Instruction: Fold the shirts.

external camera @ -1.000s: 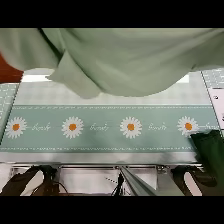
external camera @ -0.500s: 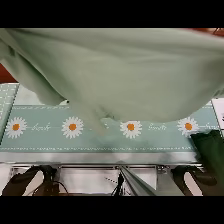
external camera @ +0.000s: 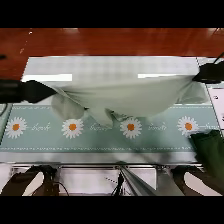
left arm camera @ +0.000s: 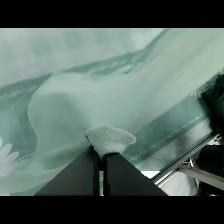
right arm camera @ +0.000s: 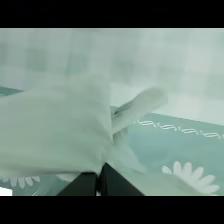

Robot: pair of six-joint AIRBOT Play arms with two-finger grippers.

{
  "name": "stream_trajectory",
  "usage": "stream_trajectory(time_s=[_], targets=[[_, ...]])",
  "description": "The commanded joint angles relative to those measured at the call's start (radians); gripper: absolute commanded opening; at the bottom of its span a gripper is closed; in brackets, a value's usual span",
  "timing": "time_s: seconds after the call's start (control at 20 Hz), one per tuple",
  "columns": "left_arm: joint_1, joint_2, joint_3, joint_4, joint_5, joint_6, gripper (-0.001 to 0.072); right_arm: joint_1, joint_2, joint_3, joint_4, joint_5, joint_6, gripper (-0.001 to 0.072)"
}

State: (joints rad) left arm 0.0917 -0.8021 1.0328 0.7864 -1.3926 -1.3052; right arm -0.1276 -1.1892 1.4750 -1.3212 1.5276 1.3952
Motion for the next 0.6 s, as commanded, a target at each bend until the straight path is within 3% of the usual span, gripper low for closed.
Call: stream_trajectory(time_s=[0.0, 0.4, 0.45, 0.55], targets=[[-0.056, -0.016, -0.172, 0.008, 0.15, 0.01, 0.0028, 0.0, -0.195, 0.001, 0.035, -0.066, 0.018, 0.0026], [-0.167, -0.156, -0.21, 0.007, 0.244, 0.021, 0.0028, 0.0, -0.338, 0.001, 0.186, -0.22, 0.075, 0.0027], [-0.177, -0.17, -0.21, 0.007, 0.256, 0.022, 0.0028, 0.0, -0.338, 0.001, 0.187, -0.224, 0.074, 0.0054], [-0.185, -0.181, -0.21, 0.007, 0.251, 0.022, 0.0028, -0.005, -0.327, 0.001, 0.206, -0.189, 0.043, 0.0323]])
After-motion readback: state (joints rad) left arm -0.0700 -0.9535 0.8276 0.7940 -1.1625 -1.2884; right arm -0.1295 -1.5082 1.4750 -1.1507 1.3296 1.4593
